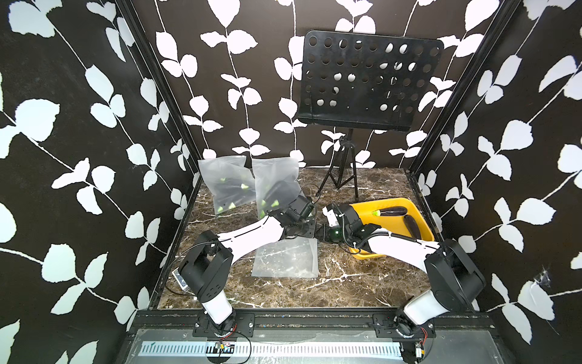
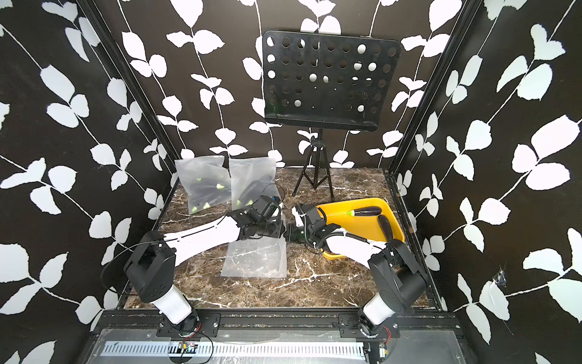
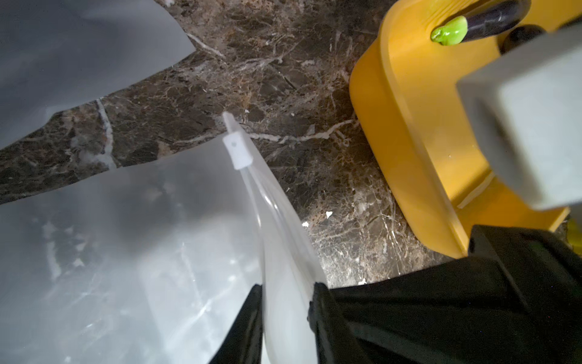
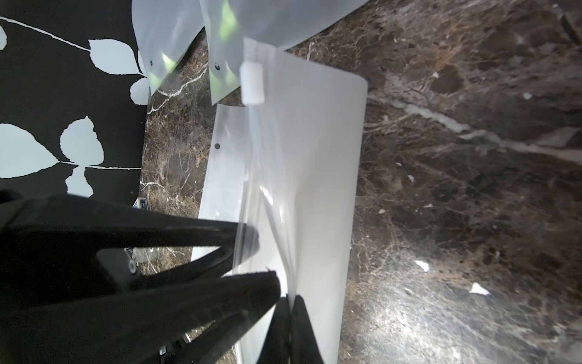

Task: Place the eggplant in a zip-top bag and seal the zipper
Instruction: Open the zipper of the food storage bag at the center of the board.

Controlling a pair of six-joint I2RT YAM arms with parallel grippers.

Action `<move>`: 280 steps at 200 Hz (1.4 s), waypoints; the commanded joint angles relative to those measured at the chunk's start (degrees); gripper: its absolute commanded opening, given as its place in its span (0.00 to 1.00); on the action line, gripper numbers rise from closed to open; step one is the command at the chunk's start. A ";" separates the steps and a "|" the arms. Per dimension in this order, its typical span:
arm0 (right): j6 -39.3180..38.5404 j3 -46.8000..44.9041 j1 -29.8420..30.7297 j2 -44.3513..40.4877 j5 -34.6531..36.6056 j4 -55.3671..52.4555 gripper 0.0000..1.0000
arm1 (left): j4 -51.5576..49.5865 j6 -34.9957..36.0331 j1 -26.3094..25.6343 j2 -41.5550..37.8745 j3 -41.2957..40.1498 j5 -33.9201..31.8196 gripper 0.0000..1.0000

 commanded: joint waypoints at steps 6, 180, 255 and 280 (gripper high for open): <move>1.21 0.59 0.30 -1.55 2.49 2.33 0.00 | -4.21 -0.01 0.09 0.18 -1.26 -0.24 0.33; -1.60 3.45 0.30 0.42 4.47 -3.18 0.42 | 2.70 1.26 1.94 -4.70 -5.41 5.32 0.00; -5.94 5.15 2.98 -4.54 9.67 -7.22 0.50 | -3.72 2.67 2.51 -1.26 -0.65 7.01 0.00; -6.76 4.56 4.73 -5.76 10.78 -8.76 0.47 | -3.00 1.65 2.69 -0.50 0.19 8.88 0.00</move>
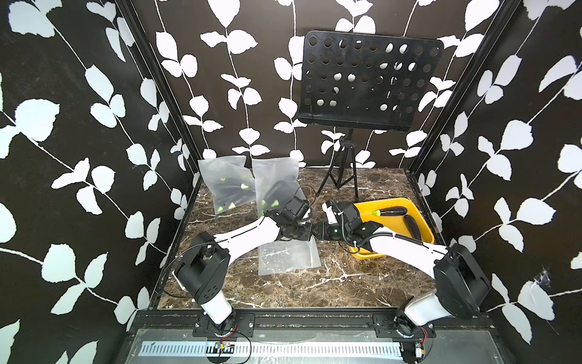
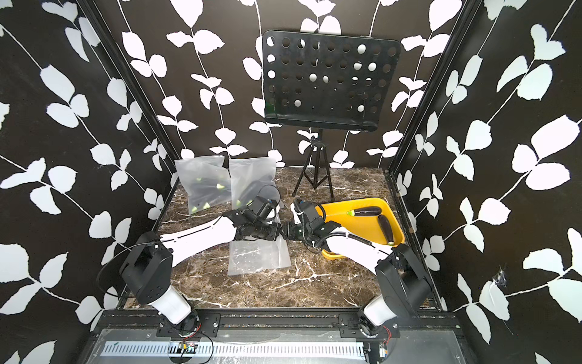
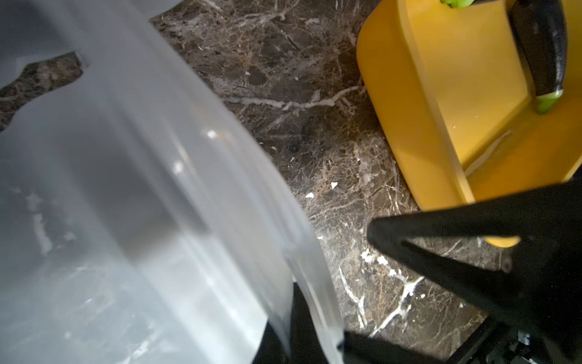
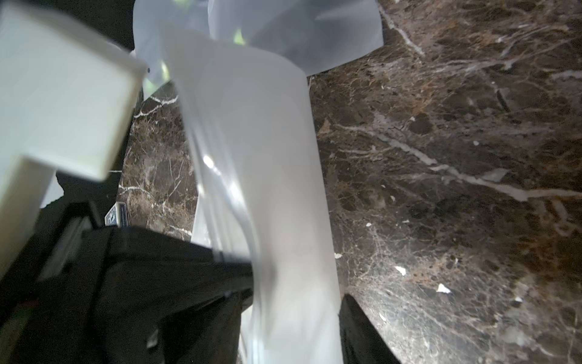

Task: Place the eggplant in a zip-top bag and seal the zipper
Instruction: Open the zipper of the food storage bag at the center of the board.

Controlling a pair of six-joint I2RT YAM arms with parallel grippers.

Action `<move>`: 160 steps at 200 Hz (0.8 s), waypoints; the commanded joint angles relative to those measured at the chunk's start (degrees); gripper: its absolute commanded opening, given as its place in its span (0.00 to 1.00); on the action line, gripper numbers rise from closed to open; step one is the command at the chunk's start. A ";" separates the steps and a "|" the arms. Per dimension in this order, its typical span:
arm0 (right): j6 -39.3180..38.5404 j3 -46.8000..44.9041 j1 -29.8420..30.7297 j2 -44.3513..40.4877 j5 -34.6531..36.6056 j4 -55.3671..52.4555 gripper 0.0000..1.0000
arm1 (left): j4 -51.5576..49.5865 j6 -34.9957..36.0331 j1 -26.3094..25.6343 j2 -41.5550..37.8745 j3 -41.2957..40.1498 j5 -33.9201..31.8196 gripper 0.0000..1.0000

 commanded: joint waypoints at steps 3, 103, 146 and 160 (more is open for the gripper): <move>-1.91 0.94 1.97 -2.49 2.94 -2.56 0.47 | -0.73 -0.33 0.48 0.46 1.85 2.78 0.00; -0.33 0.20 5.86 -0.01 10.36 -2.94 0.42 | -1.43 -2.07 0.92 1.28 3.11 6.09 0.00; 0.04 1.37 6.29 1.28 12.60 -5.19 0.46 | -1.57 -1.94 1.05 0.97 3.20 5.84 0.00; -0.85 2.29 7.00 1.46 13.91 -6.74 0.46 | -1.90 -1.86 1.06 1.08 3.46 5.97 0.00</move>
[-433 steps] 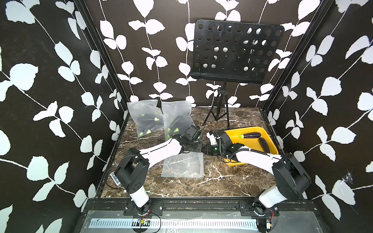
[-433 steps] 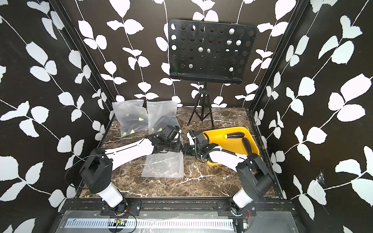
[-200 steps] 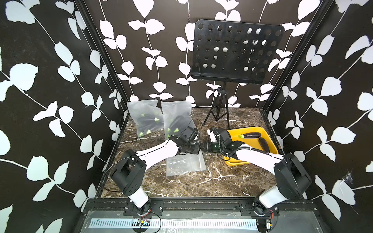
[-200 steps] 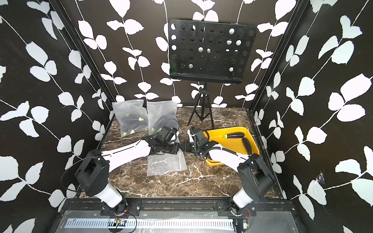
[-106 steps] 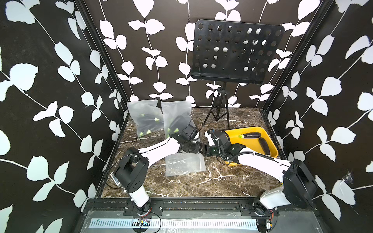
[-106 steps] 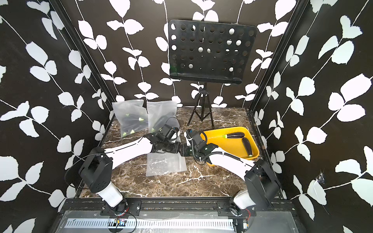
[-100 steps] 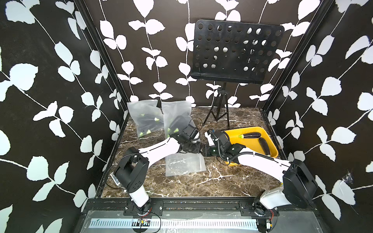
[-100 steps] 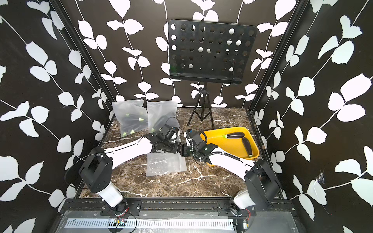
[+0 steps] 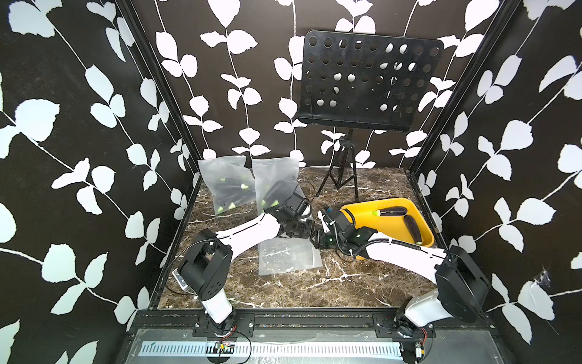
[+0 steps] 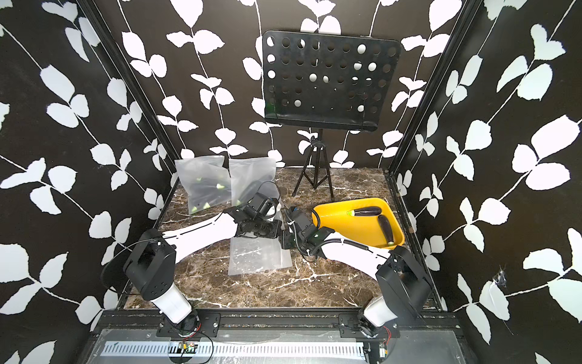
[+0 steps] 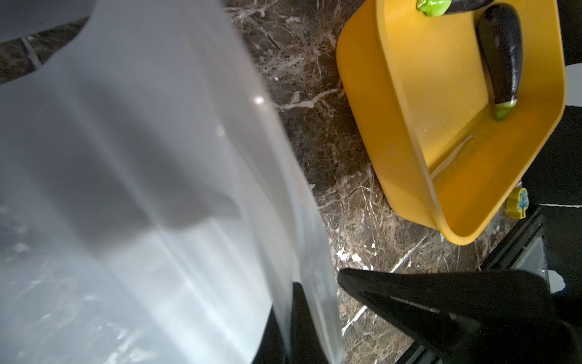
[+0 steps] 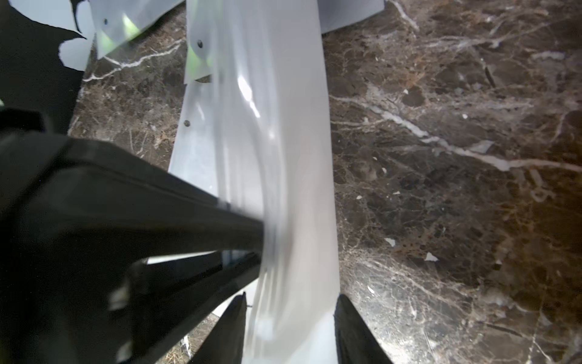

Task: Place the eggplant in a zip-top bag and seal the zipper
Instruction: Open the zipper of the food storage bag at the center of the board.

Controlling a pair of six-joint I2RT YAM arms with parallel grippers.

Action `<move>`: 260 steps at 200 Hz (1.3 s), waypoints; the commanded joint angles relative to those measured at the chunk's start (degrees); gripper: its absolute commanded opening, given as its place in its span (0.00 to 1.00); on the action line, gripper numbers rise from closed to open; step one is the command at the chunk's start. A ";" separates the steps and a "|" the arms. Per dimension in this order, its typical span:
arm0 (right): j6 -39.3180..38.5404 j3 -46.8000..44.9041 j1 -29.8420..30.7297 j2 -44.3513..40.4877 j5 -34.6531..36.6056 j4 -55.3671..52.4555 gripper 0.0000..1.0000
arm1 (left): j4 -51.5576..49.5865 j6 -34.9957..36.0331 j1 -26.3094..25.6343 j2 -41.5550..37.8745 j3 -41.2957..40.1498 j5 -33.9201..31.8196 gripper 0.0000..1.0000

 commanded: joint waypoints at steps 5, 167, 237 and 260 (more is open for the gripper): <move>-0.39 2.63 1.31 0.70 3.97 -2.56 0.46 | -1.39 -0.14 0.08 -0.17 1.49 0.78 0.00; -2.51 5.07 0.64 0.92 13.98 -2.20 0.44 | -1.69 -0.05 0.11 0.93 0.79 5.89 0.00; -3.89 5.40 -0.05 0.72 5.59 -0.93 0.45 | 0.33 -1.03 0.18 0.01 -0.69 5.46 0.00; -3.49 5.00 -0.03 -1.06 2.76 -3.81 0.45 | 0.71 -1.37 0.34 0.30 -0.19 6.22 0.00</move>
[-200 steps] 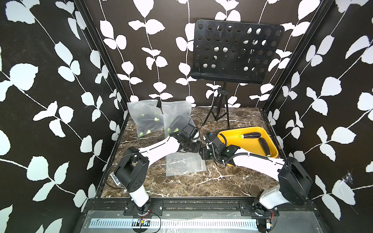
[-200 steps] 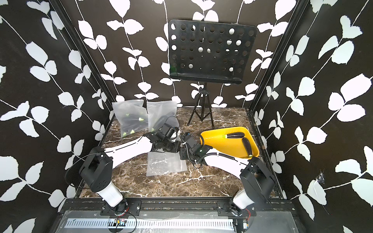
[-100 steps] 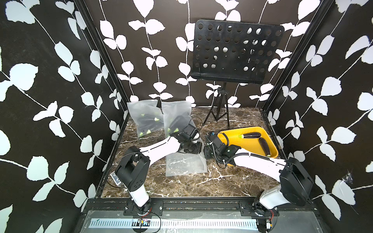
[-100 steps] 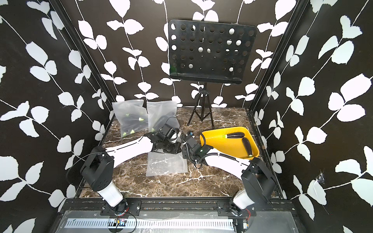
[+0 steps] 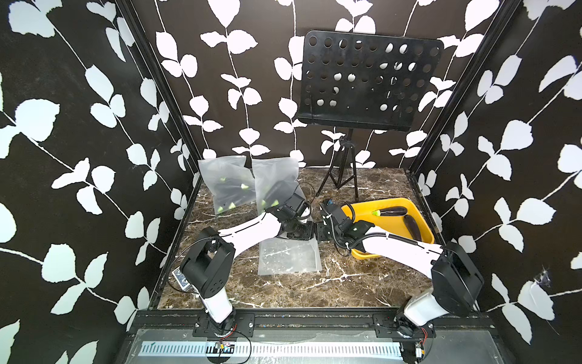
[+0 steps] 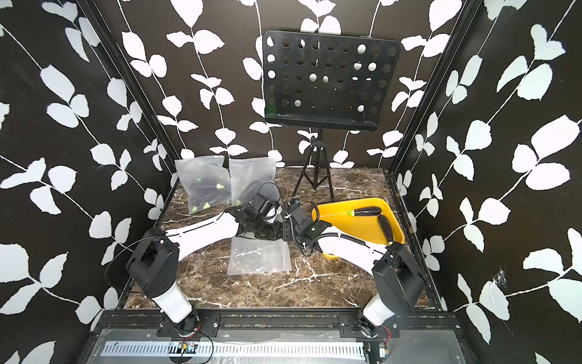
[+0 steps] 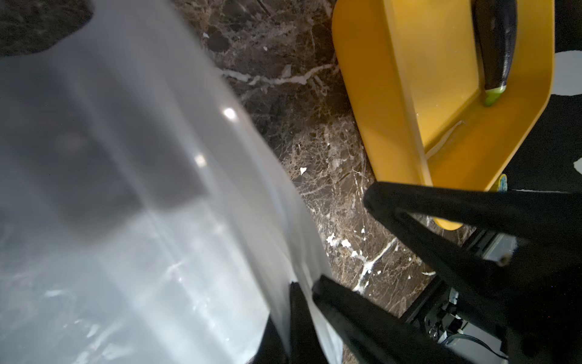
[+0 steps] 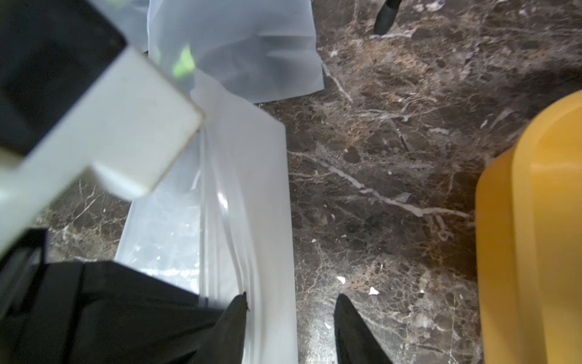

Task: Place the eggplant in a zip-top bag and seal the zipper
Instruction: Open the zipper of the food storage bag at the center of the board.

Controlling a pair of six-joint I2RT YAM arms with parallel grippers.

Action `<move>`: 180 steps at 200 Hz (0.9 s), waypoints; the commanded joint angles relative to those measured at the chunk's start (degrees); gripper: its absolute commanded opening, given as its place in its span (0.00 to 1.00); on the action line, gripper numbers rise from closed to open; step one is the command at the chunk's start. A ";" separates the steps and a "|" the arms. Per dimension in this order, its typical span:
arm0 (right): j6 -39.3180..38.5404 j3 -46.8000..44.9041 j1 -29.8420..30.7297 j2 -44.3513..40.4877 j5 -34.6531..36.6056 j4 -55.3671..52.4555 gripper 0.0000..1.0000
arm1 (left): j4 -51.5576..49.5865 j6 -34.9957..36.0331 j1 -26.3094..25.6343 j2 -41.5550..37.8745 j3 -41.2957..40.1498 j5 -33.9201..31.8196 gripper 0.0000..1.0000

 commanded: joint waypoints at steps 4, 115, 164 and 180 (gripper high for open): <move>-0.49 -0.38 0.65 -2.97 -5.53 -1.18 0.45 | 1.77 -0.43 -0.05 -0.80 -0.10 1.70 0.00; -0.45 2.71 6.59 0.45 6.21 -10.89 0.38 | 2.46 -1.81 0.23 -0.13 0.36 3.74 0.00; 1.16 3.83 9.02 1.35 11.35 -11.56 0.39 | 3.40 -3.31 0.34 0.35 0.63 5.79 0.00; 1.16 3.92 9.12 1.51 13.79 -12.69 0.39 | 3.17 -3.22 0.29 0.25 0.74 5.69 0.00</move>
